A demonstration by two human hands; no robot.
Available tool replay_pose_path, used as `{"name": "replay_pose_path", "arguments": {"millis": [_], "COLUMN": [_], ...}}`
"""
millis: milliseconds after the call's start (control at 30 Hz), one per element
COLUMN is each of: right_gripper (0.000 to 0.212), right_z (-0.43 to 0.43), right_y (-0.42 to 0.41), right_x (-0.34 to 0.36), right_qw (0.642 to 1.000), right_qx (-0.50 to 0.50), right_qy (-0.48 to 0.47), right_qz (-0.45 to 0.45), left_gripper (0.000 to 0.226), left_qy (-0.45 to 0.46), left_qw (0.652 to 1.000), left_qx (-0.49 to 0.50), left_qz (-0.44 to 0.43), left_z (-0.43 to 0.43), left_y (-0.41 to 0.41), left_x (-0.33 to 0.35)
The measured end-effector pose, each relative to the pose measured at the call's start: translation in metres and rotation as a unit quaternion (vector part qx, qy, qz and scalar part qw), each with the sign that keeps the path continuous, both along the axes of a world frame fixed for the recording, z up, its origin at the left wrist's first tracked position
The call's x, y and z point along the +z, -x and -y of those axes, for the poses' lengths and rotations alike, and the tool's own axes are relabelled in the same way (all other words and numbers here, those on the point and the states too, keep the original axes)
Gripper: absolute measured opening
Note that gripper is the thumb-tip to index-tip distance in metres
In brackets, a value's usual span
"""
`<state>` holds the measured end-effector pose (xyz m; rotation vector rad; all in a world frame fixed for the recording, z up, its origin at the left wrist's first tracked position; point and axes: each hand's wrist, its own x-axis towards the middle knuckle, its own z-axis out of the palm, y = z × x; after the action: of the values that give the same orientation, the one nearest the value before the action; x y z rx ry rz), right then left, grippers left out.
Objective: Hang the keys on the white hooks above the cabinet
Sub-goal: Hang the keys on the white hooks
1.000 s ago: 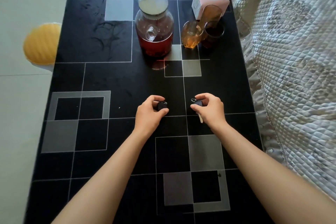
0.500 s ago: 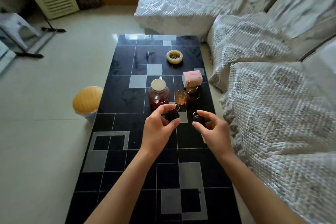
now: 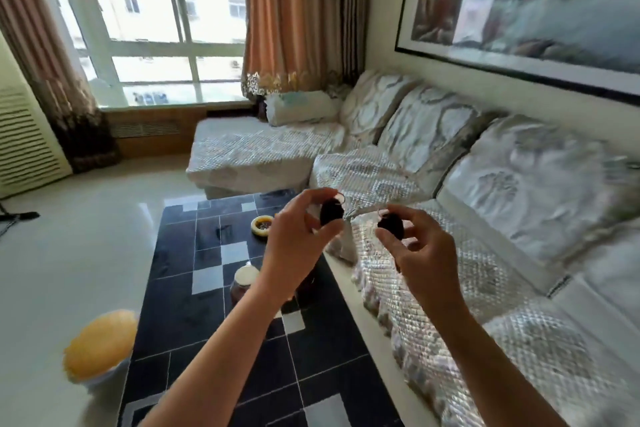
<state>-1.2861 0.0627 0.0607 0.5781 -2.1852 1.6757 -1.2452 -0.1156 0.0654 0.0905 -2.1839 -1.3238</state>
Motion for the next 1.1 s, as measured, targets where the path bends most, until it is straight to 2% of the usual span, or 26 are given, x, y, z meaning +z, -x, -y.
{"name": "replay_pose_path", "arguments": {"millis": [300, 567, 633, 800, 1100], "right_gripper": [0.032, 0.032, 0.038, 0.036, 0.039], "right_z": [-0.053, -0.134, -0.158, -0.218, -0.334], "right_y": [-0.09, -0.19, -0.221, -0.309, -0.513], "right_x": [0.052, 0.075, 0.08, 0.087, 0.086], "right_qw": [0.982, 0.936, 0.919, 0.883, 0.815], "right_qx": [-0.169, -0.327, -0.369, -0.444, -0.549], "right_qy": [0.073, 0.042, 0.028, 0.022, -0.029], "right_qz": [-0.044, -0.121, -0.137, -0.149, -0.182], "left_gripper": [0.042, 0.042, 0.041, 0.039, 0.039], "left_qy": [0.029, 0.015, 0.012, 0.001, -0.034], "left_qw": [0.976, 0.927, 0.912, 0.863, 0.794], "left_qx": [-0.207, -0.367, -0.399, -0.49, -0.594], "left_qz": [-0.06, -0.077, -0.089, -0.128, -0.121], "left_z": [-0.047, -0.148, -0.179, -0.259, -0.413], "left_y": [-0.027, -0.069, -0.089, -0.152, -0.32], "left_x": [0.052, 0.065, 0.071, 0.087, 0.084]}}
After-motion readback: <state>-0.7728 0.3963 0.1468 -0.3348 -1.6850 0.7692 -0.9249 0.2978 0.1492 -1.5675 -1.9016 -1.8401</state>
